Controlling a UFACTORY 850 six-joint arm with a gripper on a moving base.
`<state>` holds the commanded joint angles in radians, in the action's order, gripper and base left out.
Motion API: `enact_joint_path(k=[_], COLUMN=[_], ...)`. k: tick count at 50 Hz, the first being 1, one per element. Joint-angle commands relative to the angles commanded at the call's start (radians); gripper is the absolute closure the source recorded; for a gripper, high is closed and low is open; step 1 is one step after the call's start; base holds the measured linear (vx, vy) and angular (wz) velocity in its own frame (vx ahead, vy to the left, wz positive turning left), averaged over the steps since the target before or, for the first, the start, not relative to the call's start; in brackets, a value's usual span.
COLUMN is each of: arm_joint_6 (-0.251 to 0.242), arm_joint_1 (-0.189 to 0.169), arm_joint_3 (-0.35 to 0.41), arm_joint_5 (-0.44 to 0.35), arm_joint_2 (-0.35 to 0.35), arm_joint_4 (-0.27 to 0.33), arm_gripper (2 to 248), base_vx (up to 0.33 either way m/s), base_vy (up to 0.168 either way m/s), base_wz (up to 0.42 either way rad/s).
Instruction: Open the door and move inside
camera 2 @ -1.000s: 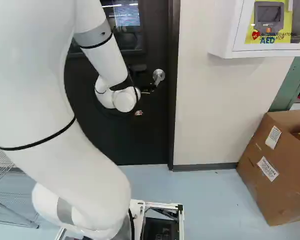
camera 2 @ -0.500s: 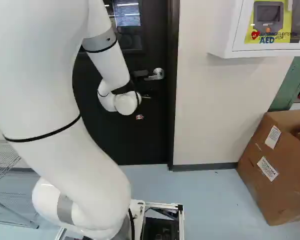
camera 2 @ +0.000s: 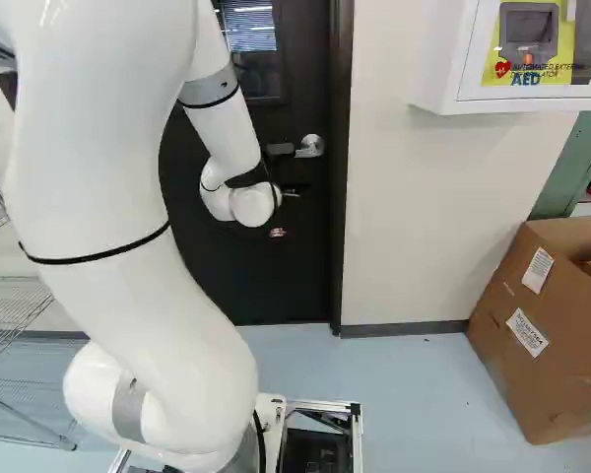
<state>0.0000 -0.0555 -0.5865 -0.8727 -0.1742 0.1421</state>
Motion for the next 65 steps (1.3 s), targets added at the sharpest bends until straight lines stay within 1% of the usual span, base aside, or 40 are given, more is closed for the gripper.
enact_joint_path(k=[18, 36, 65], arm_joint_6=[0.0, 0.0, 0.0], arm_joint_1=[-0.002, 0.0, 0.003], arm_joint_3=[-0.057, -0.12, -0.242], arm_joint_5=[0.0, 0.0, 0.0], arm_joint_2=[-0.051, -0.104, -0.205], arm_joint_4=[0.036, 0.059, 0.093], arm_gripper=[3, 3, 3], base_vx=[0.0, 0.0, 0.0], base_vy=[0.0, 0.0, 0.0], base_wz=[0.0, 0.0, 0.0])
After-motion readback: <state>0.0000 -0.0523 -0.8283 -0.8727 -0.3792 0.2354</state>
